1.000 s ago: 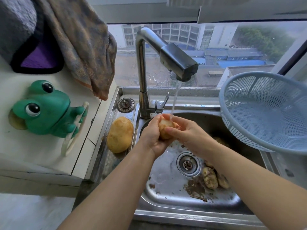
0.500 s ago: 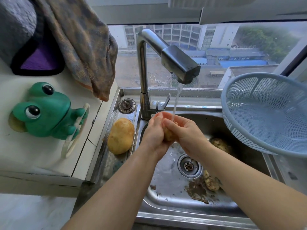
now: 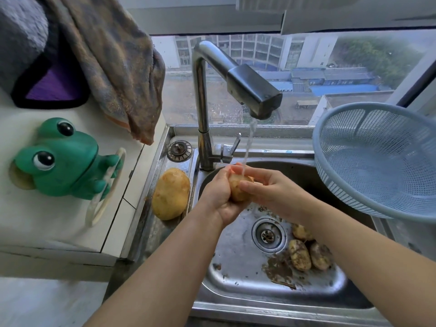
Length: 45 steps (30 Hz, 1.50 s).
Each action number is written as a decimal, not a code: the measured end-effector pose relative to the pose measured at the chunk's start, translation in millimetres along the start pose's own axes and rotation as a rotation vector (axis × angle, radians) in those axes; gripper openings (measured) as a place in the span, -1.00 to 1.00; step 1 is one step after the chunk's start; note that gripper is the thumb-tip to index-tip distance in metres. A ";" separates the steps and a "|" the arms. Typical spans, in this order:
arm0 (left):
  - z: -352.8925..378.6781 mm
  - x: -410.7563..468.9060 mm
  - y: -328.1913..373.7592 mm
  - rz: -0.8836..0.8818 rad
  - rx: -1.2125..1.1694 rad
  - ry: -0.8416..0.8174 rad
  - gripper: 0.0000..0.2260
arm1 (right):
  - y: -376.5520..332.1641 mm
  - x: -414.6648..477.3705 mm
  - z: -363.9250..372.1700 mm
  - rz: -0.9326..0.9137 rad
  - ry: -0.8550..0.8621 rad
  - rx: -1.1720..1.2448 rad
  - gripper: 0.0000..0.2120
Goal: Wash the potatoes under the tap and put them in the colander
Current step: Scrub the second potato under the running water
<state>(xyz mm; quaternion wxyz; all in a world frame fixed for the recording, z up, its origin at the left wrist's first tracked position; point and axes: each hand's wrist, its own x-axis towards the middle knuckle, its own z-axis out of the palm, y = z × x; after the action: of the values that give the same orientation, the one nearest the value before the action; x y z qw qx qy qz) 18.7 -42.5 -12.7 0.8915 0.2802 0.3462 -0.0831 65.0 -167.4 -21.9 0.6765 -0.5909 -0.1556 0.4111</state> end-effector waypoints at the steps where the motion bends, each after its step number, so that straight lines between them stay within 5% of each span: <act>1: 0.0 0.5 -1.8 0.022 0.003 0.018 -0.80 | 0.9 1.1 6.9 -0.009 0.065 -0.024 -0.63; 4: -1.2 2.1 -2.9 0.022 -0.008 0.042 -0.77 | 4.6 6.9 20.1 -0.034 0.215 -0.129 -0.67; 10: 0.7 2.4 16.6 -0.086 -0.041 -0.024 -0.68 | -21.8 3.3 10.6 -0.006 -0.017 -0.173 -0.53; 16: 12.6 3.2 6.0 0.068 -0.133 0.010 -0.67 | -17.6 2.9 31.6 -0.181 0.272 -0.343 -0.72; 20: 15.4 5.8 -23.3 0.317 -0.074 0.123 -0.67 | -2.0 6.6 52.3 -0.261 0.523 -0.166 -0.74; 24: 9.4 0.7 -28.4 0.442 0.031 0.221 -0.73 | -4.5 14.7 60.4 -0.034 0.576 0.090 -0.78; 29: 3.0 -7.6 -30.7 0.535 0.145 0.096 -0.67 | -13.3 19.0 56.7 0.177 0.623 0.384 -0.83; 31: 1.3 -6.1 -27.8 0.528 0.068 0.031 -0.64 | -14.1 18.1 60.2 0.071 0.582 0.281 -0.80; 34: -1.1 2.5 -16.7 0.439 -0.049 -0.021 -0.65 | 0.1 15.5 67.4 -0.233 0.544 -0.228 -0.81; 40: -2.6 4.0 8.1 -0.003 -0.062 -0.100 -0.45 | 20.4 9.6 23.8 -0.631 0.244 -1.001 -0.56; 42: -3.3 6.1 8.2 -0.035 0.038 -0.033 -0.50 | 20.1 10.0 7.0 -0.673 0.159 -1.092 -0.55; 45: 6.3 5.5 2.6 0.016 0.051 0.001 -0.67 | 16.4 13.8 16.5 -0.605 0.326 -0.875 -0.63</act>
<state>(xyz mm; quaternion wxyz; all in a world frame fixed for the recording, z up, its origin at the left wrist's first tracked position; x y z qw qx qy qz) 27.3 -43.7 -11.4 0.8845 0.3057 0.3421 -0.0844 55.8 -146.8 -36.7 0.4710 -0.8018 -0.3679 -0.0010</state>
